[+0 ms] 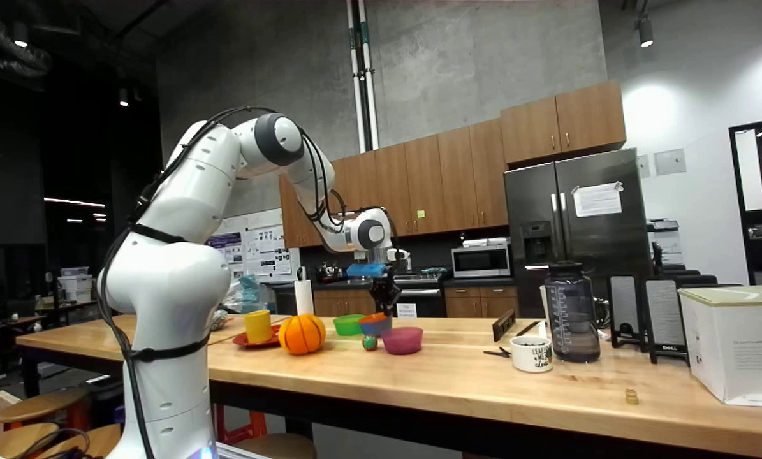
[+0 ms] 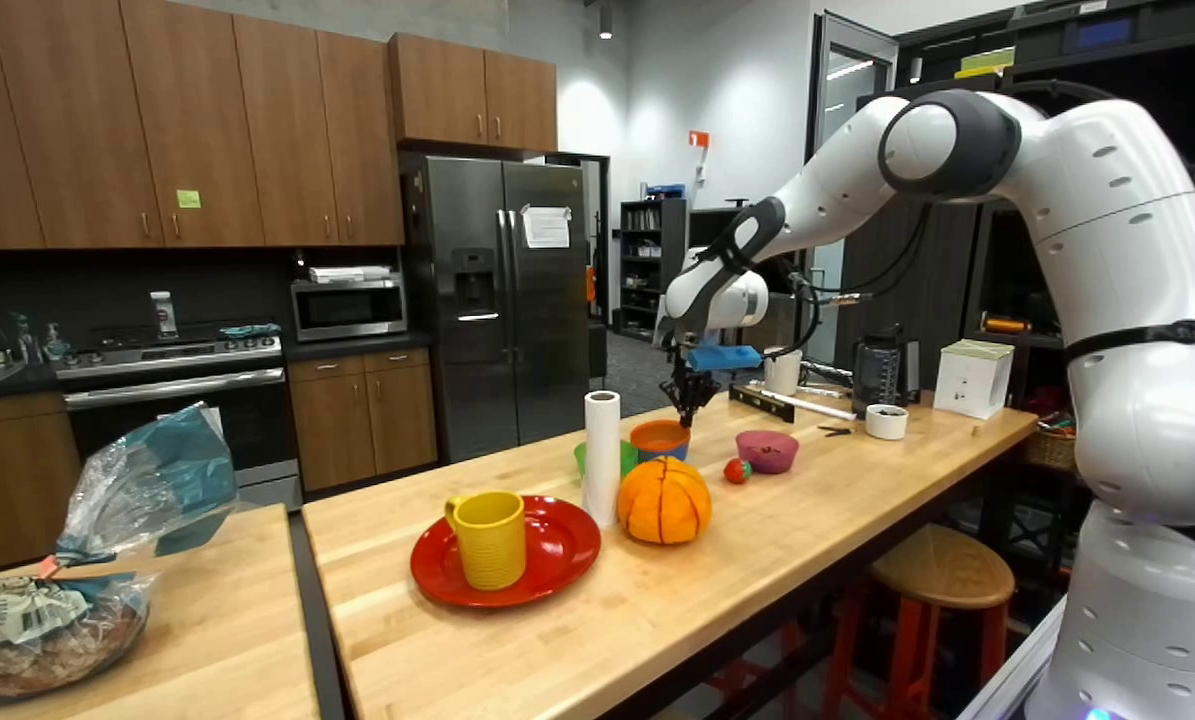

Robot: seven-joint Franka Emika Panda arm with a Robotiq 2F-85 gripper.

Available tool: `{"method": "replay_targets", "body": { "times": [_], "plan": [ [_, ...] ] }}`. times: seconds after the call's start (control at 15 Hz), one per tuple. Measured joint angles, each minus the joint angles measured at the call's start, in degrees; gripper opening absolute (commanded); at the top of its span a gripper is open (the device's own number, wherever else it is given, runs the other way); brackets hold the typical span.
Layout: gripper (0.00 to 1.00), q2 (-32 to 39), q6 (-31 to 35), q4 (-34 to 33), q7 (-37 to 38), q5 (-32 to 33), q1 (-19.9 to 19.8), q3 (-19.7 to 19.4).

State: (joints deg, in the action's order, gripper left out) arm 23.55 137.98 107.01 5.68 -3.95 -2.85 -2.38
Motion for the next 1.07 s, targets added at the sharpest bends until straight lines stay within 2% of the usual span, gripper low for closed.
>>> {"method": "replay_targets", "body": {
  "times": [0.2,0.6,1.07],
  "plan": [
    [0.01,-0.84,-1.79,-1.1,-0.66,-2.43,-0.03,0.73],
    [0.01,-2.31,-4.57,-2.35,-0.54,-2.73,-0.4,0.54],
    [0.01,-2.72,-5.72,-3.71,-0.59,-5.75,-2.4,0.4]
  ]
}}
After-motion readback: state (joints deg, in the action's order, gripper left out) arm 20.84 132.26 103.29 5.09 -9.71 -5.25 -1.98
